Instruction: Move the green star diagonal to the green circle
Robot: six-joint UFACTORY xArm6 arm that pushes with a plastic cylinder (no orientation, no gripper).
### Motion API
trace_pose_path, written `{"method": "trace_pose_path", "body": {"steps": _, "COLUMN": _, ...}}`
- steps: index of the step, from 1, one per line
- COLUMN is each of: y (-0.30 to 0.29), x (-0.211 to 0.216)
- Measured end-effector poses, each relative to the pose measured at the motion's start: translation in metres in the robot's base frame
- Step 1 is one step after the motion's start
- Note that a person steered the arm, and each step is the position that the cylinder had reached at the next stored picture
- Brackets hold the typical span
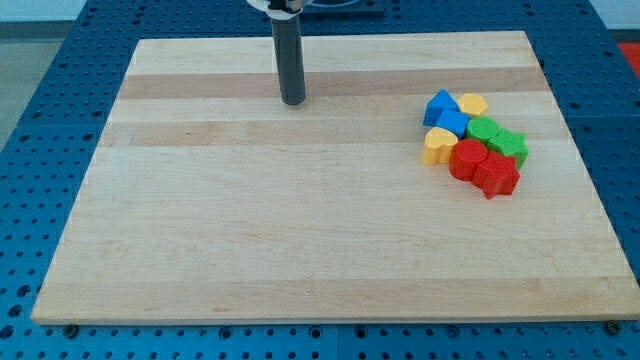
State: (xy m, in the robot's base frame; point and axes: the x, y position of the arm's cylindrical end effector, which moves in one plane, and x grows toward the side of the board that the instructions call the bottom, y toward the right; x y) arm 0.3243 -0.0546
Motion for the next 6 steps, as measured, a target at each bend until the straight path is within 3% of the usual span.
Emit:
{"method": "trace_pose_path", "body": {"steps": 1, "y": 0.0, "x": 0.0}}
{"method": "trace_pose_path", "body": {"steps": 2, "y": 0.0, "x": 0.062}}
{"method": "trace_pose_path", "body": {"steps": 3, "y": 0.035, "x": 0.158}}
{"method": "trace_pose_path", "body": {"steps": 4, "y": 0.135, "x": 0.218}}
{"method": "trace_pose_path", "body": {"steps": 5, "y": 0.248, "x": 0.23}}
{"method": "trace_pose_path", "body": {"steps": 6, "y": 0.33, "x": 0.207}}
